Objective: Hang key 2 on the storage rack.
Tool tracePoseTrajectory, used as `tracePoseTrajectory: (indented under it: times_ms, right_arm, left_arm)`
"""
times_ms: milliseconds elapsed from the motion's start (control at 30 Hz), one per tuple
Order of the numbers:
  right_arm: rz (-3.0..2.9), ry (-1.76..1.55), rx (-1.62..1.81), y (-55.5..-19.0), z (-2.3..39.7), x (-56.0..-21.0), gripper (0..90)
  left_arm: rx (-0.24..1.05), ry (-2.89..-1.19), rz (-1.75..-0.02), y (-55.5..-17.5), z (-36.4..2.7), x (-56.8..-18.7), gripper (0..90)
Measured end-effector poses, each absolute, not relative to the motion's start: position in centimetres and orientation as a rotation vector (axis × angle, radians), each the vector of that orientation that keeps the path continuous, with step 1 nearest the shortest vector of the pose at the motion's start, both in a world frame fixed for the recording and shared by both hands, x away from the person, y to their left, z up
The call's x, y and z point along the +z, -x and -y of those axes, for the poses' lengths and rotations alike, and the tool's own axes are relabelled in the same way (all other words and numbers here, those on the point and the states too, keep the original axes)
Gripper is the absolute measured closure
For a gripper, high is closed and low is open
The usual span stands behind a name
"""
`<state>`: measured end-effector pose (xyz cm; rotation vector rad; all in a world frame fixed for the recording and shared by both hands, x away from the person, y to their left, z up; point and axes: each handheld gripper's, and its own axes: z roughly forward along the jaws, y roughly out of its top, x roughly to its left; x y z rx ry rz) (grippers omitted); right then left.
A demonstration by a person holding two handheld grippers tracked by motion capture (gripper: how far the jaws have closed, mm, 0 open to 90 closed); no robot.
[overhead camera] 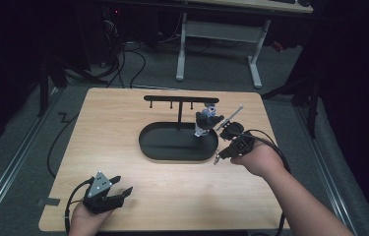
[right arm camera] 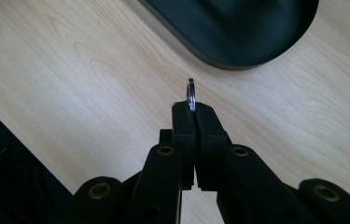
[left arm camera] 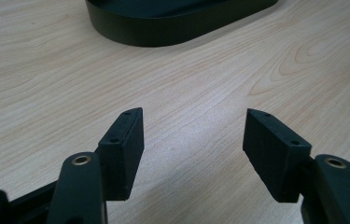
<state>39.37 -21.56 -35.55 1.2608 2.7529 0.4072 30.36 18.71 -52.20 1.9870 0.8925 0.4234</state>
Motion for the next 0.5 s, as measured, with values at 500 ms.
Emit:
tracePoseTrajectory:
  times_ms: [500]
  right_arm:
    - [-2.752,-1.283,0.425,-43.1,18.5,-34.0,89.1]
  left_arm:
    - [0.430,-1.990,-0.869,-29.9,-18.7,-51.9,39.0]
